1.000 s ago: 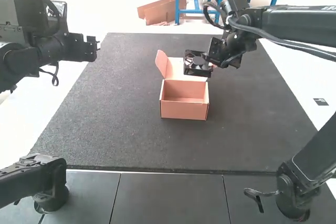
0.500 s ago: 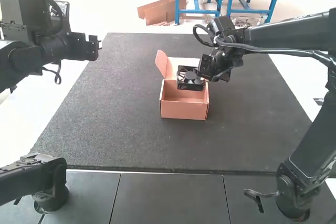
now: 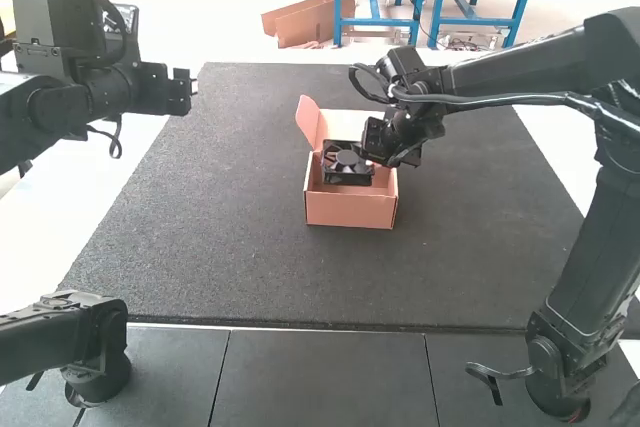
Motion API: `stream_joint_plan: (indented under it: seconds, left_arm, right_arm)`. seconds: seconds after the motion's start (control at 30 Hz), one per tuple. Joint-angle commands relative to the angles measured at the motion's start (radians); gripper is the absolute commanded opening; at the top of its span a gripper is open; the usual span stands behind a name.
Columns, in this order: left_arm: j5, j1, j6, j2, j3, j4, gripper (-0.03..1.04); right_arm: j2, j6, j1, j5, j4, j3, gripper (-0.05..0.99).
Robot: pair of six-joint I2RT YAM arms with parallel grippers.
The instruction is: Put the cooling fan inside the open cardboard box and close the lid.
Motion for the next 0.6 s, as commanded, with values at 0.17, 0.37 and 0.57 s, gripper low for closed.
stream_joint_plan:
  seconds: [0.17, 0.37, 0.57]
  left_arm:
    - [-0.007, 0.005, 0.010, -0.003, 0.012, 0.002, 0.97]
    - [-0.007, 0.004, 0.010, 0.027, 0.050, -0.018, 0.97]
    - [-0.004, 0.002, 0.012, 0.108, 0.102, 0.010, 0.97]
  right_arm:
    - [0.014, 0.005, 0.003, -0.004, 0.081, -0.041, 0.00]
    - [0.011, 0.030, -0.020, -0.082, 0.125, -0.014, 0.49]
    - [-0.060, 0.024, -0.092, -0.237, 0.078, 0.106, 0.91]
